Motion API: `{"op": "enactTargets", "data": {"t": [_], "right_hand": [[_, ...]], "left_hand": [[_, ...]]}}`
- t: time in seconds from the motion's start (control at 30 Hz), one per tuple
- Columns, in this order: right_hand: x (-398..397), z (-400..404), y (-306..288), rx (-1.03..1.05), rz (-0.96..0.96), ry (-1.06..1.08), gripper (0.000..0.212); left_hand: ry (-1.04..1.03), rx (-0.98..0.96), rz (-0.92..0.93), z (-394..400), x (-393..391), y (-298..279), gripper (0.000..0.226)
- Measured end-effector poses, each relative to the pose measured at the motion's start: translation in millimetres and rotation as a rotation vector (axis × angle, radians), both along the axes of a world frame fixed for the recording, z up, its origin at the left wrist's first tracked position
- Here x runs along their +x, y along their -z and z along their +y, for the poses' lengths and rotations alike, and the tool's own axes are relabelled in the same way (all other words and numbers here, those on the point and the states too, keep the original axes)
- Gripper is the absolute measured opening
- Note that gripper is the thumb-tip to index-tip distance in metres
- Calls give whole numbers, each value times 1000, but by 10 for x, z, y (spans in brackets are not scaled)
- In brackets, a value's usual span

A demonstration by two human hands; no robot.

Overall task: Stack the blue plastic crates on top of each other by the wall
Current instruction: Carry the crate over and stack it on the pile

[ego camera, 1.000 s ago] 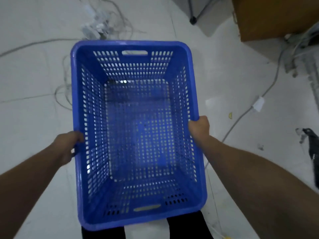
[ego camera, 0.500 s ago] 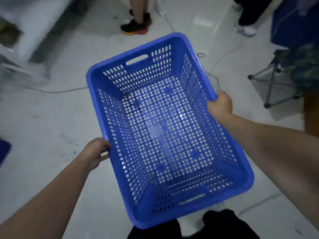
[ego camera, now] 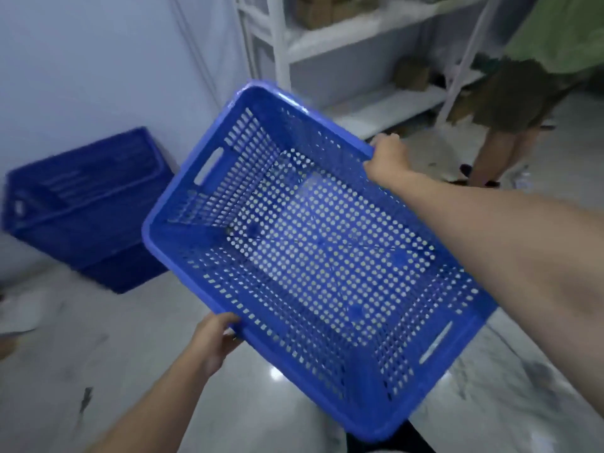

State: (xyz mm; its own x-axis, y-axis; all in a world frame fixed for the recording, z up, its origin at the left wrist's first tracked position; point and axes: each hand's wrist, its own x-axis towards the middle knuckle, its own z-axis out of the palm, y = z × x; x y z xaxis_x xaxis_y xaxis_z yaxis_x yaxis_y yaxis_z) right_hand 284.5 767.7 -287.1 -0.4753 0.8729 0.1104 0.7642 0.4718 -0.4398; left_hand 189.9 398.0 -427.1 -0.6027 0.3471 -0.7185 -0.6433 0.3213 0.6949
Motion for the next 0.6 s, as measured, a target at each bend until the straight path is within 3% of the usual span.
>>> {"op": "enactTargets", "data": {"t": [0.3, 0.6], "right_hand": [[-2574, -15, -385, 33, -23, -498, 24], [-4775, -792, -548, 58, 0, -815, 17]], "left_hand": [[-468, 36, -141, 28, -926, -100, 37], [-695, 241, -261, -204, -2065, -225, 13]]}}
